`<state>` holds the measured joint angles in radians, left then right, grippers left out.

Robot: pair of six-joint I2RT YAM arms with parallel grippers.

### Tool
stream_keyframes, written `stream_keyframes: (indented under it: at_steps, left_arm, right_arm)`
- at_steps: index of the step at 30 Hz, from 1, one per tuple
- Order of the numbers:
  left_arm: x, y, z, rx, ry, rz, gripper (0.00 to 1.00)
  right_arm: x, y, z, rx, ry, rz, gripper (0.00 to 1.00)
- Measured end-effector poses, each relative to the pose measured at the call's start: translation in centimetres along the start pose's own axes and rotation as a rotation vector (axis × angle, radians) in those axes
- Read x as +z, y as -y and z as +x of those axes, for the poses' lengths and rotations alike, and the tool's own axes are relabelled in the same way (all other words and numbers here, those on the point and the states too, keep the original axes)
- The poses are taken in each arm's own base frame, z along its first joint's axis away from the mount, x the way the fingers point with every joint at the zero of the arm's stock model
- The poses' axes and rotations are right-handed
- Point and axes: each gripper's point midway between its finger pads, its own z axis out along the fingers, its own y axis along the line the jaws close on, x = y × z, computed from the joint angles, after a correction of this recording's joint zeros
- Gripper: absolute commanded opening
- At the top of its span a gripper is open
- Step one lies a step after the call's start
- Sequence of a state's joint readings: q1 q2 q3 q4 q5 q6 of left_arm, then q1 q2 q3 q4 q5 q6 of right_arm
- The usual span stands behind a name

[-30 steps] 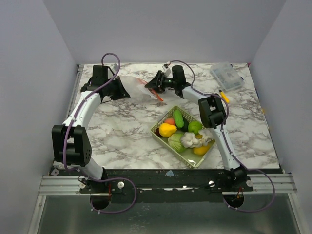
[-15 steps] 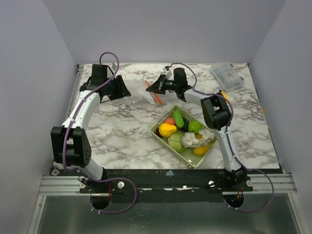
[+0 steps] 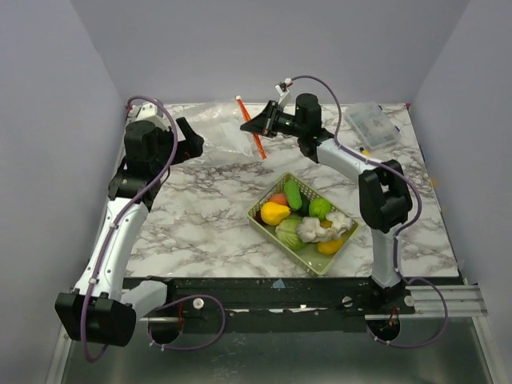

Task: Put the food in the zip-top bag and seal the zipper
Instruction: Open the zipper of the food storage bag at the center of the board.

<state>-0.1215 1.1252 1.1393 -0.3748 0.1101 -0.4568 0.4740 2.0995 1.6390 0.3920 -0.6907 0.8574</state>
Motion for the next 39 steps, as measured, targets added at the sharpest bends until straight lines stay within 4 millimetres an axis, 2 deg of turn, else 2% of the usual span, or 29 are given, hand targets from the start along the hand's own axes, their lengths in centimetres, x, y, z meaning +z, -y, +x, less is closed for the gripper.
stream_keyframes:
  at_steps: [3,8,11,15,17,18,19,21,25,27,31,33,39]
  left_arm:
    - [-0.7,-0.4,-0.5,-0.002,0.059,-0.033,0.99]
    - [-0.8,-2.3,0.4,-0.068,0.059,-0.135,0.99]
    - [-1.7,-3.4,1.0,-0.122,0.062,-0.187,0.98]
    - [-3.7,-2.8,0.0,-0.167,0.096,-0.17,0.93]
    - [-4.3,-1.2,-1.5,-0.173,0.106,-0.108,0.93]
    - [-4.3,-0.6,-1.6,-0.174,0.098,-0.084,0.92]
    - [-4.4,0.8,-3.0,-0.17,0.103,-0.03,0.91]
    - [-4.3,2.6,-3.8,-0.161,0.081,0.046,0.89]
    - [-2.4,5.2,-4.6,-0.112,-0.01,0.141,0.84]
    - [-1.4,5.4,-3.9,-0.093,-0.052,0.147,0.81]
    - [-0.2,5.2,-0.5,-0.04,-0.151,0.126,0.72]
    - [-0.1,5.1,0.6,0.009,-0.169,0.095,0.7]
    - [0.0,4.5,1.7,0.132,-0.168,0.002,0.63]
  right_arm:
    - [-0.8,-0.4,-0.2,-0.02,0.019,0.029,0.0]
    - [-1.5,-1.4,-1.3,-0.063,0.052,0.06,0.01]
    - [-1.9,-2.1,-2.0,-0.105,0.055,0.07,0.0]
    - [-2.0,-3.0,-2.0,-0.169,0.046,0.064,0.01]
    - [-1.6,-3.3,-1.1,-0.199,0.024,0.066,0.01]
    - [-1.2,-3.6,-0.3,-0.219,0.009,0.065,0.0]
    - [-0.7,-3.8,0.6,-0.235,-0.007,0.062,0.0]
    - [0.0,-4.4,2.6,-0.264,-0.036,0.059,0.0]
    - [0.9,-5.0,7.4,-0.296,-0.108,0.057,0.01]
    - [1.3,-5.1,9.3,-0.305,-0.136,0.058,0.01]
    - [1.5,-5.0,11.8,-0.318,-0.159,0.09,0.0]
    - [1.6,-5.1,12.4,-0.33,-0.147,0.117,0.0]
    - [1.5,-6.1,12.8,-0.39,-0.061,0.201,0.0]
